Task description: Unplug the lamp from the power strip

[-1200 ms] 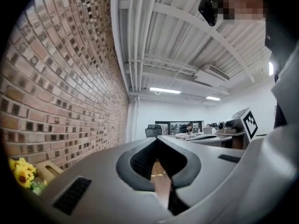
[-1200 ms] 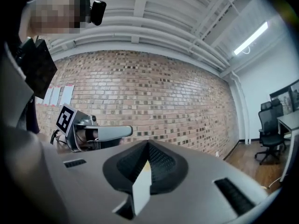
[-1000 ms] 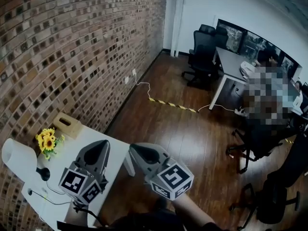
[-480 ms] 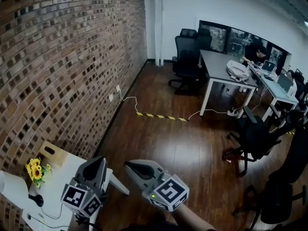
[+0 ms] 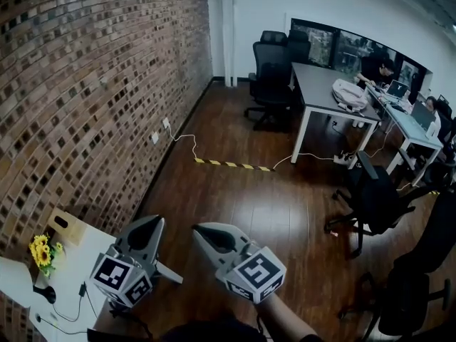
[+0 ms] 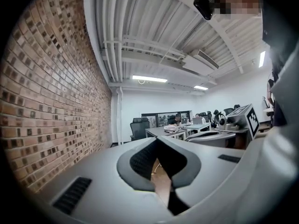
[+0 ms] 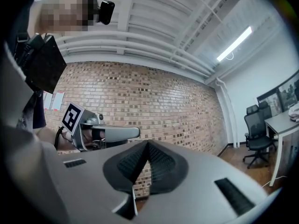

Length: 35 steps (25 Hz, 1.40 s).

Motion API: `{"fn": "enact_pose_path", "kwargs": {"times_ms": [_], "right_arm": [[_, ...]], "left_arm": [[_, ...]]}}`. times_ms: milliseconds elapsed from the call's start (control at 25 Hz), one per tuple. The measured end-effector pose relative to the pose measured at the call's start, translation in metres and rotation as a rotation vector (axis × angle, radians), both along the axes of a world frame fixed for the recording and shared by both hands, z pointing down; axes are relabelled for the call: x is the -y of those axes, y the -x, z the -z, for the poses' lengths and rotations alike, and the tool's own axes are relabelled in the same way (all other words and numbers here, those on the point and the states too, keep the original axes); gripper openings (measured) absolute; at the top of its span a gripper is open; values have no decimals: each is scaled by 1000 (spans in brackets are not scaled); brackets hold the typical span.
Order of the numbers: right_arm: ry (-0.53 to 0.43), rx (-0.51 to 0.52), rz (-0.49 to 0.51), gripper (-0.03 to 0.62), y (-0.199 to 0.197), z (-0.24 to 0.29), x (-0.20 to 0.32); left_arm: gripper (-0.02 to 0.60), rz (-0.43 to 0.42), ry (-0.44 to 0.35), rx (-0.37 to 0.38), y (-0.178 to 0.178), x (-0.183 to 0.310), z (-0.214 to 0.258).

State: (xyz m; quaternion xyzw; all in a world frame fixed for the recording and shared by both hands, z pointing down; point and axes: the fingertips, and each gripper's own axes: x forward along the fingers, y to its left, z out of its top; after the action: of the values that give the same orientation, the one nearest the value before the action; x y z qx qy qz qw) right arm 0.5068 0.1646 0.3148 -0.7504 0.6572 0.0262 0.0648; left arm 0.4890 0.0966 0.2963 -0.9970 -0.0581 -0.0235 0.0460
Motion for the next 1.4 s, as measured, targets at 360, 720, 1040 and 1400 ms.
{"fn": "enact_pose_path", "kwargs": {"times_ms": [360, 720, 1040, 1400], "right_arm": [[-11, 33, -52, 2, -29, -7, -11], [29, 51, -99, 2, -49, -15, 21], [83, 28, -119, 2, -77, -6, 72], [144, 16, -105, 0, -88, -15, 136]], "left_arm": [[14, -45, 2, 35, -31, -8, -7], [14, -121, 84, 84, -64, 19, -24], [14, -139, 189, 62, -85, 67, -25], [14, -81, 240, 56, -87, 135, -33]]}}
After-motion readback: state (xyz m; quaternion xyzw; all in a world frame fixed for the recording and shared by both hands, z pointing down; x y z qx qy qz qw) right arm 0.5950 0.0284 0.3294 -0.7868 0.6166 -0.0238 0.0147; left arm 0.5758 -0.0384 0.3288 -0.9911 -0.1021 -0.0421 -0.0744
